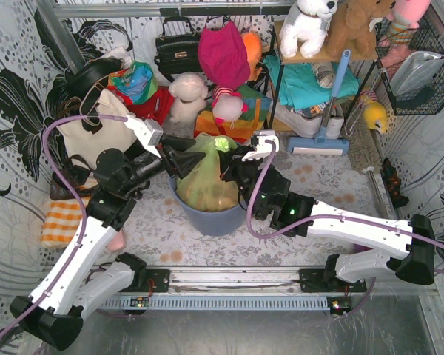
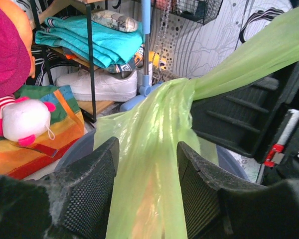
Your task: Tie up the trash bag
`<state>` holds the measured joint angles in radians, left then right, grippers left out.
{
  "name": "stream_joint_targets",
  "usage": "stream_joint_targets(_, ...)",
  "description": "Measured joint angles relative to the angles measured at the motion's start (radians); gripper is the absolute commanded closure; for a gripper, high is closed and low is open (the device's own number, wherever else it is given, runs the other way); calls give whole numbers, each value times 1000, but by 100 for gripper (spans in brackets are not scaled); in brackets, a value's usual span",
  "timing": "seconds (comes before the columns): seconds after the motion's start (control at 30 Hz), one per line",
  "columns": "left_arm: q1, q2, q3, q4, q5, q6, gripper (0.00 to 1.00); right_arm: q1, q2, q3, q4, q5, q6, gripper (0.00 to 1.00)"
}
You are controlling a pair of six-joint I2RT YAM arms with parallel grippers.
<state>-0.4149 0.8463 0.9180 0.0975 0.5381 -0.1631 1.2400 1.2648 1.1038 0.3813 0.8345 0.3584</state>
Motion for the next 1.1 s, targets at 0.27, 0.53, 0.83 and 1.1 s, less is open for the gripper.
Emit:
stream_joint_targets(0.27, 49, 51, -13, 44, 72, -2, 50, 0, 0, 0, 0, 0, 8, 100)
stream_joint_targets(0.53, 50, 114, -13, 61, 114, 3, 79, 0, 0, 0, 0, -1, 14, 100)
stream_joint_targets(0.83, 51, 104, -13, 60, 171, 11, 100, 0, 7, 0, 1, -5, 19, 100)
stream_joint_targets(1.1, 51, 70, -13, 60, 243, 5, 100, 0, 30, -14, 37, -51, 25, 100)
